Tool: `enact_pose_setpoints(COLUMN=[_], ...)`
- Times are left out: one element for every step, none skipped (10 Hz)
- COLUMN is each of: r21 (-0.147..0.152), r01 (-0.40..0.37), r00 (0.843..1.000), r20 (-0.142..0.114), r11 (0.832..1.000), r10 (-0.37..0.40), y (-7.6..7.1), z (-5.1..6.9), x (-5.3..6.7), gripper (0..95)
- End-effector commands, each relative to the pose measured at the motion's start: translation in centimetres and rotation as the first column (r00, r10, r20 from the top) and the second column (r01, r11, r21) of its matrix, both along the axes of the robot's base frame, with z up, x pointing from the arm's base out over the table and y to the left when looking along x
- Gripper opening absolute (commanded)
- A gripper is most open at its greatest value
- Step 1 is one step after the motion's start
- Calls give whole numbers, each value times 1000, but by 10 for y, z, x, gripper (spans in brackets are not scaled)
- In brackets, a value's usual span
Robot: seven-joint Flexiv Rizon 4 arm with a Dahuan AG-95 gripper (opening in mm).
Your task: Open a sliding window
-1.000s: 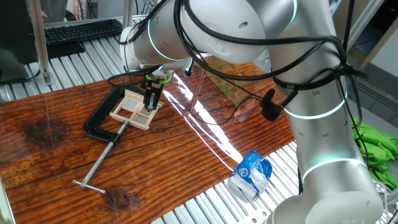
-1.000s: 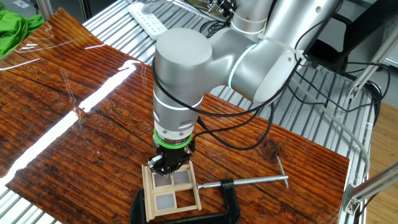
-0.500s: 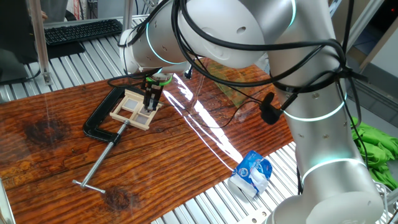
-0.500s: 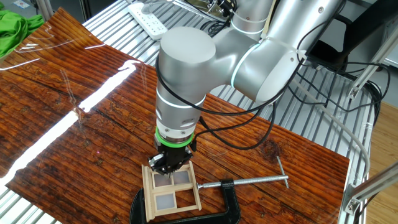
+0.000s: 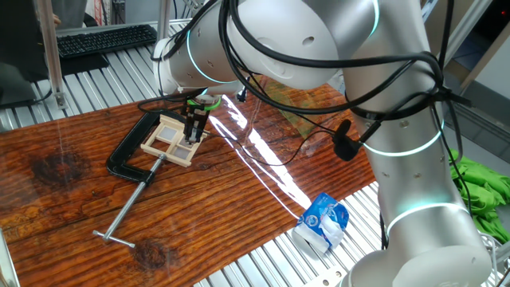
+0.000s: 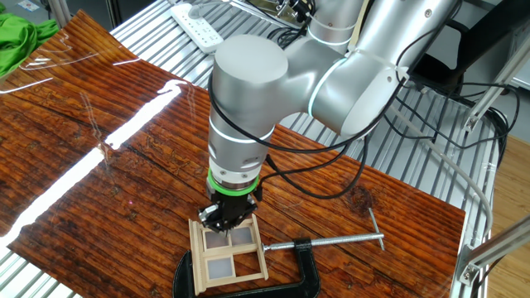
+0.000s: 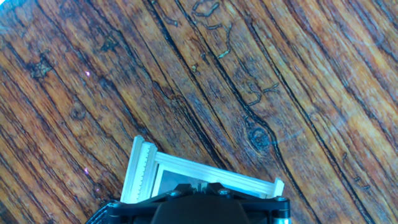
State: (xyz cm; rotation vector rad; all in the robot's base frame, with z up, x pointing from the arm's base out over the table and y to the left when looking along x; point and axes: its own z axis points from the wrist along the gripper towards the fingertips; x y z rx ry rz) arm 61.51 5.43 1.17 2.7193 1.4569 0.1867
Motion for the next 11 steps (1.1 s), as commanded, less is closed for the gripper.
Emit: enact_pose_setpoints(r21=[1,-1,0,1,4,5,6,6,7,6,4], r01=[0,-2,1,1,0,1,4,3,2,7,9], r00=[1000,1000,1000,1000,1000,1000,1000,1000,1000,1000,1000], r20=[1,2,6,8,14,18,21,22,29,30,30], r11=[1000,1000,1000,1000,1000,1000,1000,1000,1000,1000,1000], r10=[0,2,-1,-1,0,-2,-4,-3,-2,-7,-10], y=[0,0,1,1,1,1,1,1,2,4,6], z=[-1,-1,-1,-1,-1,-1,-1,-2,-2,-1,0], x=[1,1,0,0,0,0,-1,-1,-4,-5,-6], gripper=[0,0,0,0,0,0,0,0,0,0,0])
